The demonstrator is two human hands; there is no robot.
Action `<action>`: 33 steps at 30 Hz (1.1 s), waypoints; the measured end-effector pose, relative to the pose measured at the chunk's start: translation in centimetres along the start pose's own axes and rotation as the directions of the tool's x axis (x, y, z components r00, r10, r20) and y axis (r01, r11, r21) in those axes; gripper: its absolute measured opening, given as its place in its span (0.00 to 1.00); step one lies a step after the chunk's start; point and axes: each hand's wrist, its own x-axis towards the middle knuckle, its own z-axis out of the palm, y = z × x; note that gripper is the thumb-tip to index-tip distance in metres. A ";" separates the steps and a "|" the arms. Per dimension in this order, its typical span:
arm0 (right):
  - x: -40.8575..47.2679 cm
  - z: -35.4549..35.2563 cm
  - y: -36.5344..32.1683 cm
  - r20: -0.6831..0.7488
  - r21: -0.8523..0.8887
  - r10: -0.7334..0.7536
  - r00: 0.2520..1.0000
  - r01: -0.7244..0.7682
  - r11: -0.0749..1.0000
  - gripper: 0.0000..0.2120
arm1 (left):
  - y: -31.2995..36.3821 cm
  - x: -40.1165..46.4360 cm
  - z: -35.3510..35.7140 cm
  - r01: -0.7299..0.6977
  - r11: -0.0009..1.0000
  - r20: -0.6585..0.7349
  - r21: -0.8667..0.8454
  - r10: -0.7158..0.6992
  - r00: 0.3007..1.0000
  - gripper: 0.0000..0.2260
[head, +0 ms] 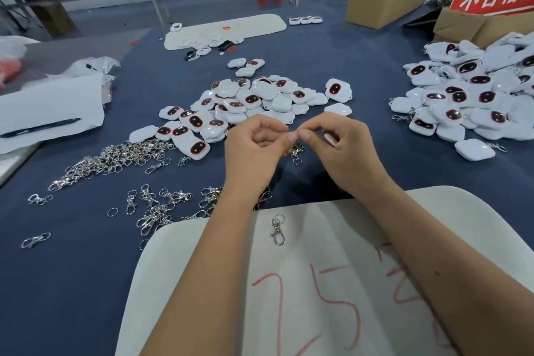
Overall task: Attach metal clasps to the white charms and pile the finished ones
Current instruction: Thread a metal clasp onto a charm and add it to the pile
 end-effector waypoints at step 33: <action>0.5 -0.7 0.7 0.142 0.274 0.196 0.970 -0.229 0.934 0.09 | 0.0 -0.1 0.3 0.012 0.999 0.157 -0.043 -0.005 0.988 0.03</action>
